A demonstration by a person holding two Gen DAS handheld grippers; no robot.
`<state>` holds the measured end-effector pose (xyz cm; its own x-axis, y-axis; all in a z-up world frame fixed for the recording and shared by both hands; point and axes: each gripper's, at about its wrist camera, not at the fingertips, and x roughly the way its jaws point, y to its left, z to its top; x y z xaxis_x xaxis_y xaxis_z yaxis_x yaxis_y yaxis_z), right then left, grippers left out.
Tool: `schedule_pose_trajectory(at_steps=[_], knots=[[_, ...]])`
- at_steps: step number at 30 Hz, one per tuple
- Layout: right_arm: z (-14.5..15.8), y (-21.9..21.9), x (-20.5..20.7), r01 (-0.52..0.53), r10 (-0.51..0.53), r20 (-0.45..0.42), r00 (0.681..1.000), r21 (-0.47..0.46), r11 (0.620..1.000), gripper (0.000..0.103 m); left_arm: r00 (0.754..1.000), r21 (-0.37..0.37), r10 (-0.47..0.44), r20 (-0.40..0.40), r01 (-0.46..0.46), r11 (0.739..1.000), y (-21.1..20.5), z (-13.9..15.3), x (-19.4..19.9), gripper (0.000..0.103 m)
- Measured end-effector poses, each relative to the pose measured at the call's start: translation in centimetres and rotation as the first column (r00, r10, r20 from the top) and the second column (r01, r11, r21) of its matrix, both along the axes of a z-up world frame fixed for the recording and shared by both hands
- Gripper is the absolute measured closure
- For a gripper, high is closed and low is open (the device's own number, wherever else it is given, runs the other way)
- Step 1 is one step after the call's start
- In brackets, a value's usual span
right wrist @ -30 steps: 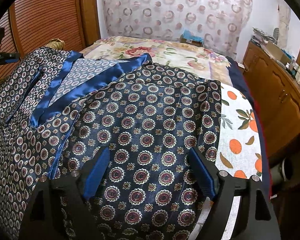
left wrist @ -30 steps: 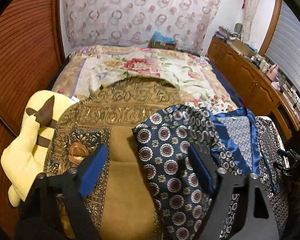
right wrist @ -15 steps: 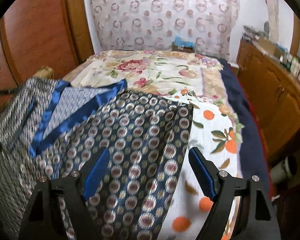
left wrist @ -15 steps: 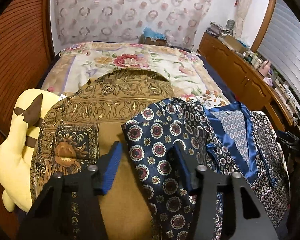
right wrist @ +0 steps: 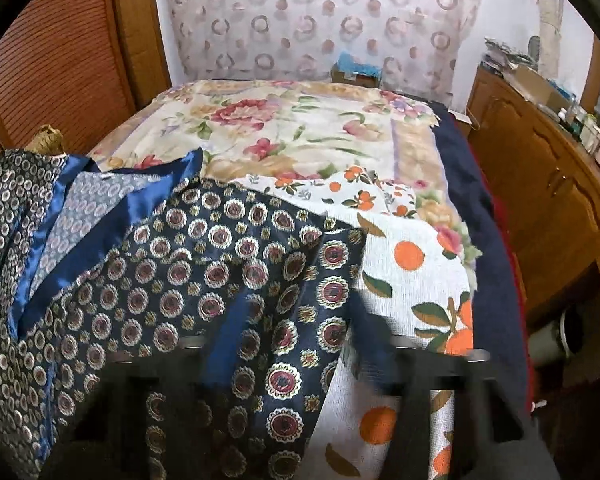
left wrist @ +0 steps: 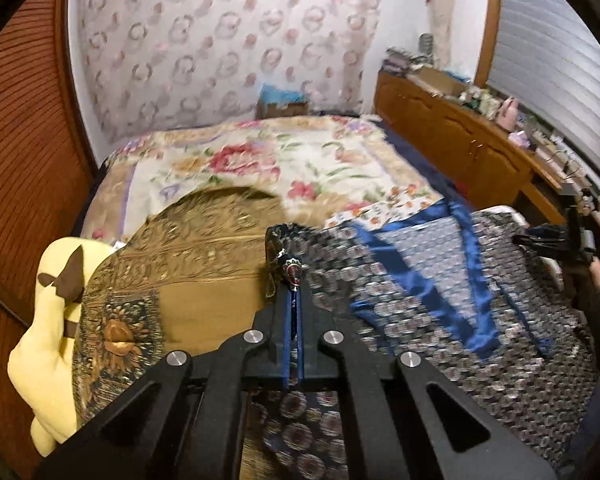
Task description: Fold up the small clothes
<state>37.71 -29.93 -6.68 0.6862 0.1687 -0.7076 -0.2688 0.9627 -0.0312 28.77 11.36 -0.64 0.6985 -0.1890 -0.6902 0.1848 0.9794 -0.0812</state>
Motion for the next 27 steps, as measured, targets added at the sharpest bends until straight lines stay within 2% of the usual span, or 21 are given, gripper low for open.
schedule_pose_trajectory(at_steps=[3, 6, 10, 17, 23, 27], knots=[[0.7, 0.8, -0.6, -0.013, 0.013, 0.02, 1.0, -0.007, 1.0, 0.098, 0.999, -0.026, -0.019, 0.041, 0.02, 0.999, -0.8, 1.2, -1.7, 0.1], [2.3, 1.4, -2.9, -0.02, 0.02, 0.1, 0.995, 0.001, 1.0, 0.099, 0.997, -0.05, -0.036, 0.074, 0.04, 0.998, -1.3, 2.3, -3.7, 0.1], [4.4, 1.8, -7.3, -0.037, 0.03, 0.209, 0.977, 0.025, 0.999, 0.099, 0.992, -0.033, -0.04, 0.117, 0.044, 0.999, -2.1, 3.1, -6.6, 0.1], [7.1, 1.7, -15.7, -0.082, 0.056, 0.314, 0.948, 0.071, 0.994, 0.1, 0.986, -0.075, -0.021, 0.164, 0.033, 0.997, -1.2, 3.5, -12.6, 0.1], [6.7, 0.6, -23.5, -0.098, 0.058, 0.35, 0.935, 0.098, 0.99, 0.1, 0.983, -0.084, 0.008, 0.182, 0.007, 0.996, -0.1, 2.4, -18.5, 0.101], [5.1, -0.3, -28.7, -0.075, 0.043, 0.328, 0.944, 0.085, 0.994, 0.1, 0.982, -0.134, 0.055, 0.182, -0.03, 0.99, 1.4, 1.3, -22.9, 0.101]])
